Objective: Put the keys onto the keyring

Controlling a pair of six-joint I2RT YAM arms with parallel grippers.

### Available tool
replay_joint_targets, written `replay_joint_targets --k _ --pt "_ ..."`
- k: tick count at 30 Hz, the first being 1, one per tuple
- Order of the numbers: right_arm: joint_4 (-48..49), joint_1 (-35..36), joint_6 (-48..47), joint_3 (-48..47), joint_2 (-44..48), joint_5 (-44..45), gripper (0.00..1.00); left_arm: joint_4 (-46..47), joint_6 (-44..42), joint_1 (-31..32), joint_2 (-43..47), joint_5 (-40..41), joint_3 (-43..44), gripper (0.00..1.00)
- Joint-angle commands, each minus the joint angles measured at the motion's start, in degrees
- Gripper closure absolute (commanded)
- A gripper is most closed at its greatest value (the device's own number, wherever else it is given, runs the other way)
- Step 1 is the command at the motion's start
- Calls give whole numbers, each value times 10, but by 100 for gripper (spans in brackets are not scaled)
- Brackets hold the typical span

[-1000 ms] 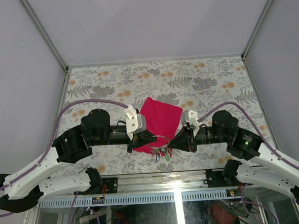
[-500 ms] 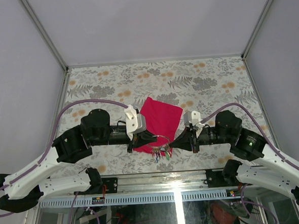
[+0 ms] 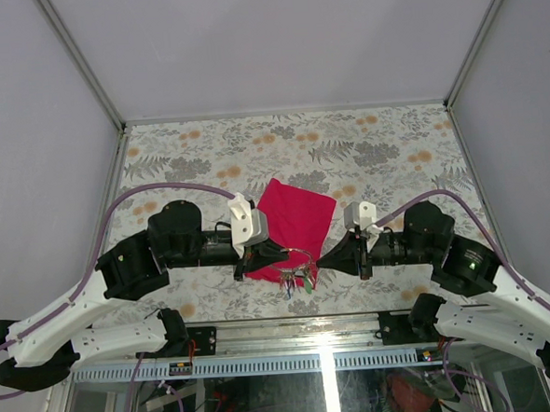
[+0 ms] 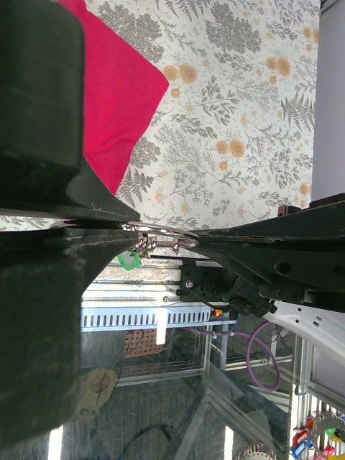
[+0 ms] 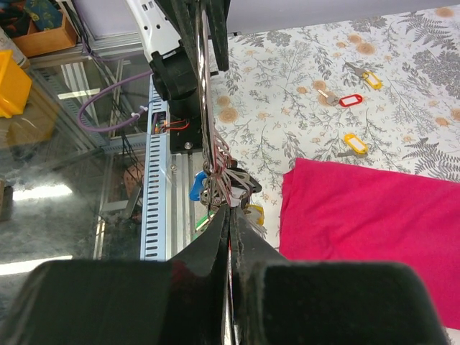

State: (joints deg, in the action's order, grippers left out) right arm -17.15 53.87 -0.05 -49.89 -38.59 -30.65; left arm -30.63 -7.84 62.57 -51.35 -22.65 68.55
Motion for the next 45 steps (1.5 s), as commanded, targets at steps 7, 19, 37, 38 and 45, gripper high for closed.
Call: replay_joint_targets --k 7,19,37,38,45 --pt "-73 2 25 -107 -27 42 100 34 -4 -2 6 13 -3 98" --pt "-132 2 68 -102 -39 79 100 75 12 -2 4 46 -61 100" --pt "-65 2 128 45 -64 219 100 135 43 -2 -19 84 -176 100" --pt "-52 1 130 58 -54 220 98 133 40 -2 -19 84 -175 100" --pt "125 1 99 182 68 215 64 96 19 -2 -21 84 -145 100"
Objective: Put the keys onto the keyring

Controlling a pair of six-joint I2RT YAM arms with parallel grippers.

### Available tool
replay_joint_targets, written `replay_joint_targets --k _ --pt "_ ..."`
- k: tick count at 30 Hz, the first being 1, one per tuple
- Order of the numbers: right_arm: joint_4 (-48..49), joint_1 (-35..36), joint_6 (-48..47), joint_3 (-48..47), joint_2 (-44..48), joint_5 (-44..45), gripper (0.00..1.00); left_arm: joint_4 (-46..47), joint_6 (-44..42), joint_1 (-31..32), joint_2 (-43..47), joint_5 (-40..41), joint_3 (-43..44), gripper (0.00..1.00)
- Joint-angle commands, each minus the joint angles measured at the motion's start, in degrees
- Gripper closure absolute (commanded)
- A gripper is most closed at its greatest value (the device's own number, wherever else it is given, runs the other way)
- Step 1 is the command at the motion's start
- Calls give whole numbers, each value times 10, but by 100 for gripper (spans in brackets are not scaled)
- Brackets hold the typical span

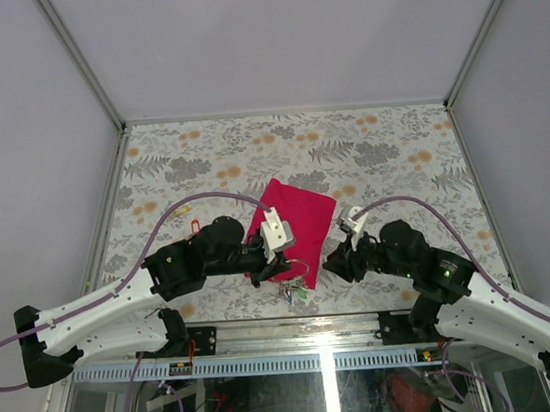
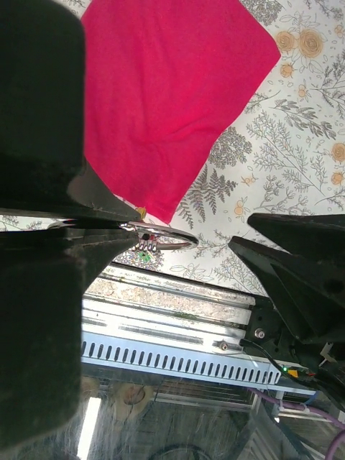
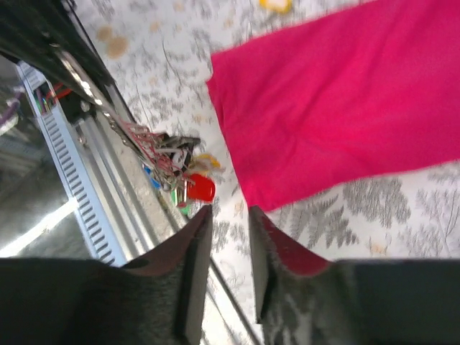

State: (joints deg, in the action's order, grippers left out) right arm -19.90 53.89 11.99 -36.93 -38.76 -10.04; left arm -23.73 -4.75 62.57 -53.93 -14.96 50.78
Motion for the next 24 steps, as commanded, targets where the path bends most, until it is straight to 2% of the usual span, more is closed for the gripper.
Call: replay_joint_targets --k 1,5,10,16,24 --pt "196 2 -34 82 95 0 62 24 -12 -2 5 11 35 100" --pt "367 2 -66 189 173 -11 54 23 -5 -2 4 26 48 100" --pt "406 2 -97 207 164 -22 45 24 14 -2 0 56 61 100" --pt "445 2 -135 212 122 -33 46 20 40 -2 -10 97 80 100" --pt "470 1 -155 207 77 -55 56 20 44 -2 -13 105 87 100"
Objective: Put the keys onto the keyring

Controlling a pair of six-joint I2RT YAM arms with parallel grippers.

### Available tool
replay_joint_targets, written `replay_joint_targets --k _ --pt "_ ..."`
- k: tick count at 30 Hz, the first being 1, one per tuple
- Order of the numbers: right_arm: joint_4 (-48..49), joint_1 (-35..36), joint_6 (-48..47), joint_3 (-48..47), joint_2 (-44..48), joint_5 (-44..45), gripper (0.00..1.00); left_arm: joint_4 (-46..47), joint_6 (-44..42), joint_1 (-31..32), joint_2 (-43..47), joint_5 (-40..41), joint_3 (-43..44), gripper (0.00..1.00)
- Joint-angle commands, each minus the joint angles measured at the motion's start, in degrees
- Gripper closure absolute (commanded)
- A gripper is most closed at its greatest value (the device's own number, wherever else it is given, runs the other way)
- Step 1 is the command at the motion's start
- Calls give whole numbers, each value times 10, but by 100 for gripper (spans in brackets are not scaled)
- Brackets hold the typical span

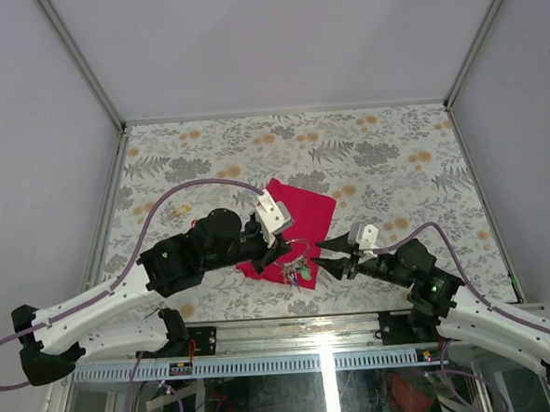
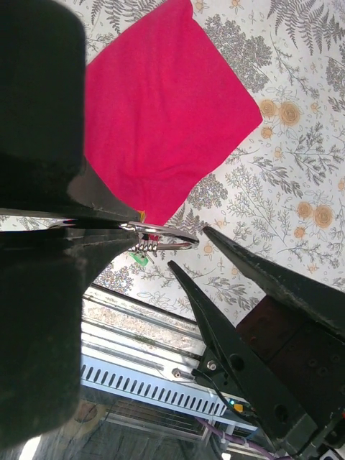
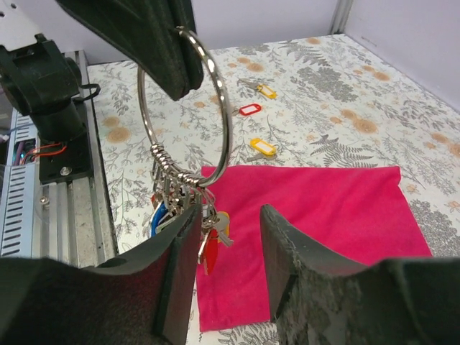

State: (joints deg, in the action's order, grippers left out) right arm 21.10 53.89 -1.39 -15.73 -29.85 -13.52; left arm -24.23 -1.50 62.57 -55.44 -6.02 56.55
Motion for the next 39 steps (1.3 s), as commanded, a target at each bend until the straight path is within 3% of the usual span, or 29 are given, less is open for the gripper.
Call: replay_joint_targets --k 1,4,13,26,39 --pt "62 2 -22 -5 -16 -21 58 25 11 -2 1 16 31 100" --pt "67 2 -18 -4 -24 -26 63 25 11 -2 0 15 33 100" --pt "79 2 -16 -8 -51 -46 65 25 11 -2 -4 12 36 100" --pt "91 2 -16 -16 -69 -33 79 24 9 -2 -5 8 38 100" --pt "93 2 -18 -17 -59 -5 80 24 10 -2 -3 7 34 100"
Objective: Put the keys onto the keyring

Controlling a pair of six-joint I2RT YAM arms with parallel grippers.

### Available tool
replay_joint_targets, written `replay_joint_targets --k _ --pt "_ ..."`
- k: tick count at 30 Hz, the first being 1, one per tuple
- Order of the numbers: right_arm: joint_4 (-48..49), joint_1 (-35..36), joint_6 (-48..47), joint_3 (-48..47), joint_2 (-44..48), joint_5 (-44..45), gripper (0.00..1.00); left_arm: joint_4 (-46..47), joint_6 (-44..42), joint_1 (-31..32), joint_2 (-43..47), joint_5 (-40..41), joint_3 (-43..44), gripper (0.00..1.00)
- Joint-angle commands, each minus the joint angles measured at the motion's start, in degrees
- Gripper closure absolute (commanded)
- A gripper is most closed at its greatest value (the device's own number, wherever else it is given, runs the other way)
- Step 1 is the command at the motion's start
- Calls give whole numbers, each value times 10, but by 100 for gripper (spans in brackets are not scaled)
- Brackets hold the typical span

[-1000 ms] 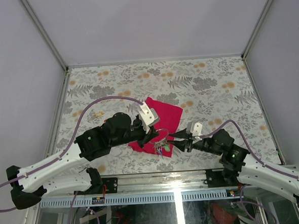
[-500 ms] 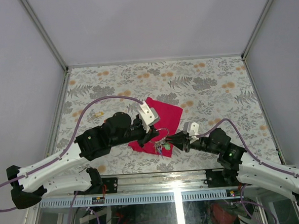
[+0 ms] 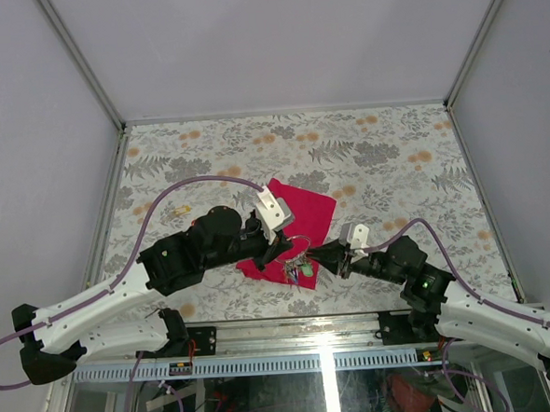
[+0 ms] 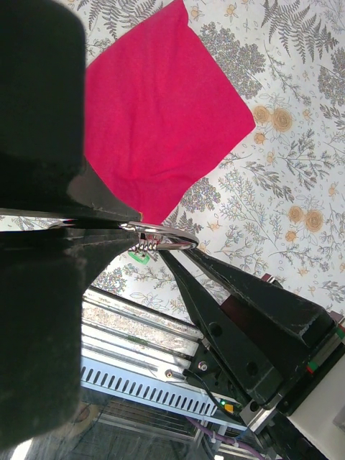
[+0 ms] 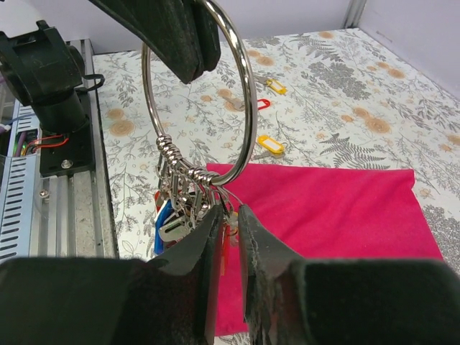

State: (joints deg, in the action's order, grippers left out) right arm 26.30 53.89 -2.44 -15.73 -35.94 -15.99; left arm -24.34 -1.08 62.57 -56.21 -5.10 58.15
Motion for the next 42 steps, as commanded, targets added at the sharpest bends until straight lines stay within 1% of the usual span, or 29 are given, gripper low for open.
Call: replay_joint_targets --k 1,8,16,25,30,32,36,38,41,42 --pt "44 2 -7 -18 1 21 80 25 6 -2 4 -3 19 100" --pt "57 2 -5 -17 -10 23 77 25 6 -2 3 -3 21 100" --pt "77 2 2 -12 -20 15 70 27 9 -2 4 -2 21 100" --pt "95 2 7 -6 -37 -5 66 29 11 -2 6 5 21 100" --pt "105 2 5 -3 -43 4 60 29 11 -2 6 5 22 100" --pt "107 2 3 -3 -46 9 60 29 11 -2 6 5 23 100" --pt "111 2 0 -1 -45 24 70 29 11 -2 5 6 22 100" --pt "111 2 -2 0 -42 34 73 29 11 -2 5 7 22 100" --pt "111 2 -5 3 -37 44 72 29 11 -2 5 8 22 100" --pt "111 2 -5 4 -35 45 67 29 11 -2 5 8 22 100"
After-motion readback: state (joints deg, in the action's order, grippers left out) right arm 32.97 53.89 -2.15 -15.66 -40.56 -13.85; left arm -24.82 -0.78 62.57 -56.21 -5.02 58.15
